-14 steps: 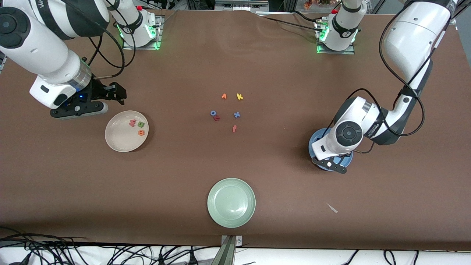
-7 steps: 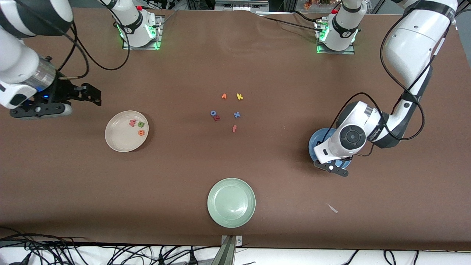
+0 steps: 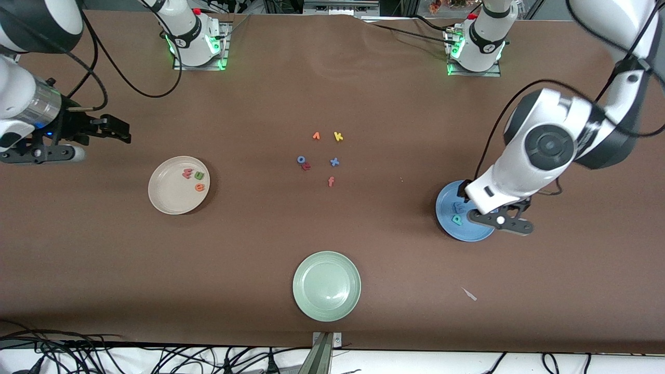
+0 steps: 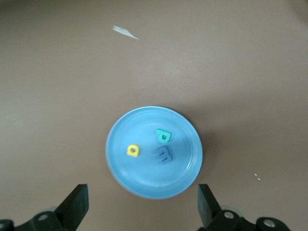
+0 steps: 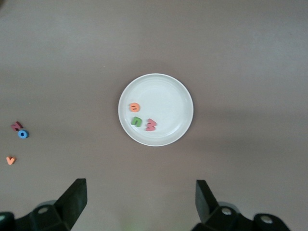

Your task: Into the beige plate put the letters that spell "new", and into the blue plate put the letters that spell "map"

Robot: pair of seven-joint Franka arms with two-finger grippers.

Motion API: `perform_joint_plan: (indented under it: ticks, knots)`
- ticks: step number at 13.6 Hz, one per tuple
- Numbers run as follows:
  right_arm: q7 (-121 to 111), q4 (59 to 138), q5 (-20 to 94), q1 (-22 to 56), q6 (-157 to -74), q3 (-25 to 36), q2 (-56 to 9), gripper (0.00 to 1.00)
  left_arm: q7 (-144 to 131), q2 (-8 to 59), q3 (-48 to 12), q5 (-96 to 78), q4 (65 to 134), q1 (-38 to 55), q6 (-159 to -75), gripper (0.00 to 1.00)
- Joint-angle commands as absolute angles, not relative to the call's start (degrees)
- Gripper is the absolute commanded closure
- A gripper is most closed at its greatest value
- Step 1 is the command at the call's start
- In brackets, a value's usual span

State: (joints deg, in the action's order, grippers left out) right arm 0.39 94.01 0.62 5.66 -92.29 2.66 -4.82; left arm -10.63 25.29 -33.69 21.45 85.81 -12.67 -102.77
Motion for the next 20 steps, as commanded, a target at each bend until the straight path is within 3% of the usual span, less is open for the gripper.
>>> perform_joint_plan:
  ticks: [1, 5, 8, 12, 15, 20]
  knots:
    - [0.9, 93.4, 1.3, 5.7, -91.1, 2.4, -4.5, 0.00, -9.6, 24.6, -33.1, 17.7, 77.6, -12.8, -94.3, 0.00]
    - [0.5, 92.7, 0.8, 5.7, -91.1, 2.4, -4.5, 0.00, -9.7, 20.5, -27.7, 11.2, 76.8, -10.9, -93.7, 0.00]
    - [0.2, 92.5, 1.0, 5.7, -91.1, 2.5, -4.1, 0.00, -9.6, 16.5, -14.5, 3.2, 77.6, -3.2, -94.0, 0.00]
    - [-0.5, 90.3, 0.9, 5.7, -90.9, 2.4, -4.4, 0.00, -9.6, 6.6, -4.1, 0.8, 87.2, 3.1, -94.4, 0.00]
    - [-0.6, 88.3, 1.5, 5.5, -89.2, 2.6, -4.5, 0.00, -9.5, 2.9, -3.9, 0.1, 92.0, 2.5, -95.4, 0.00]
    - [-4.1, 88.0, 1.5, 4.3, -89.3, 3.5, -5.3, 0.00, -8.5, 2.3, -4.3, -3.0, 92.5, 0.2, -94.8, 0.00]
